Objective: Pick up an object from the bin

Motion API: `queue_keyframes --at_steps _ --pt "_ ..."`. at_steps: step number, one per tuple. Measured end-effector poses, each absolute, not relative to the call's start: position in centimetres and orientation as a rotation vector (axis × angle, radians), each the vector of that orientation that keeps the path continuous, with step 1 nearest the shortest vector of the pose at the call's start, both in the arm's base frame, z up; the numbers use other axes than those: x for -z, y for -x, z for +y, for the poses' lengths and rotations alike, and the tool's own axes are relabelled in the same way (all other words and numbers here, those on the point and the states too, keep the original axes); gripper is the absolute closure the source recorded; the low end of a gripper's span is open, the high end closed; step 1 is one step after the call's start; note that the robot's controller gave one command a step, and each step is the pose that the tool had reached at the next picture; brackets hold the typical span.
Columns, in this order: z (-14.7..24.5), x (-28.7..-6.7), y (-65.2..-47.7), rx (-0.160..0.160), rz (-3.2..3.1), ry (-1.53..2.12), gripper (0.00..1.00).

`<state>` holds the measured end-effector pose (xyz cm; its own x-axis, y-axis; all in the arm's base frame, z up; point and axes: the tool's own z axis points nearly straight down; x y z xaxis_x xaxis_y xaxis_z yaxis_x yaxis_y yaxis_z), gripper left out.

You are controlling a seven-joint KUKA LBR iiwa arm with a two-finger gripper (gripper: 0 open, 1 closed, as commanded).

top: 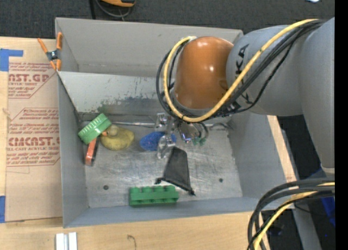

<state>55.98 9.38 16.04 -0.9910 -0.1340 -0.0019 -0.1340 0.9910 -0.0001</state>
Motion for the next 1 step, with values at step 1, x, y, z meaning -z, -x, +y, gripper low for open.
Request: queue_keyframes --at_steps 1 --pt "9.06 -16.24 -55.83 -0.003 3.079 0.613 1.00"
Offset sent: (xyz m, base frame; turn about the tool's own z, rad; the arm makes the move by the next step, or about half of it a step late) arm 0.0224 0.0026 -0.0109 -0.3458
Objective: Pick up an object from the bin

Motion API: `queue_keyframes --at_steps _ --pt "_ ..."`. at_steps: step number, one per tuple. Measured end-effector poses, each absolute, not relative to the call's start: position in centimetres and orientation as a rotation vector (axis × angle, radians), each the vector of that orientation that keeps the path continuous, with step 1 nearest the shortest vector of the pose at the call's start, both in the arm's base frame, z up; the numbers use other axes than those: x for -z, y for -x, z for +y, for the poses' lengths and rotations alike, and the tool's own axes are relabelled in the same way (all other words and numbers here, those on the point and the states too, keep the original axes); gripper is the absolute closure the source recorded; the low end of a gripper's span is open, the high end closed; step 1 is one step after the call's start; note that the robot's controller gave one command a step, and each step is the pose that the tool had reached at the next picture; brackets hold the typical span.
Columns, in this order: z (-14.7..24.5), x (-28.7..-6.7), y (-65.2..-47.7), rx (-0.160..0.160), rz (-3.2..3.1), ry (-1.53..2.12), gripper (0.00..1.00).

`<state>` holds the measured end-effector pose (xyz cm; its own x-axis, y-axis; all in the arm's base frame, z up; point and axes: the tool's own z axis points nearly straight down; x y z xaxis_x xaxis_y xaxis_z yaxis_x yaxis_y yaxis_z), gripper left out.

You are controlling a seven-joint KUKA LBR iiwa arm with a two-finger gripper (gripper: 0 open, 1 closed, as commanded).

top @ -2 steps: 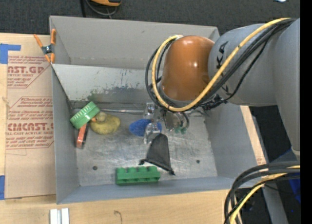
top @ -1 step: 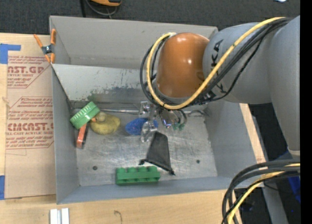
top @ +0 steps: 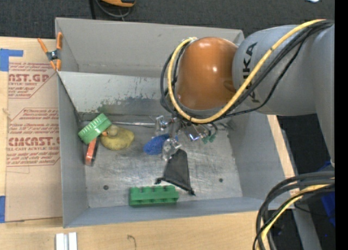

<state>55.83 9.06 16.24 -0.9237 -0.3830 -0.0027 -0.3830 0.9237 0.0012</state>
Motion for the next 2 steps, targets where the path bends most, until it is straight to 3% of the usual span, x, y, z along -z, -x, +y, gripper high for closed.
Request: queue_keyframes --at_steps 1,2 --pt "9.0 -15.6 -57.0 0.000 3.023 0.844 1.00" --pt "8.1 -21.5 -54.1 -0.002 3.066 0.674 1.00"
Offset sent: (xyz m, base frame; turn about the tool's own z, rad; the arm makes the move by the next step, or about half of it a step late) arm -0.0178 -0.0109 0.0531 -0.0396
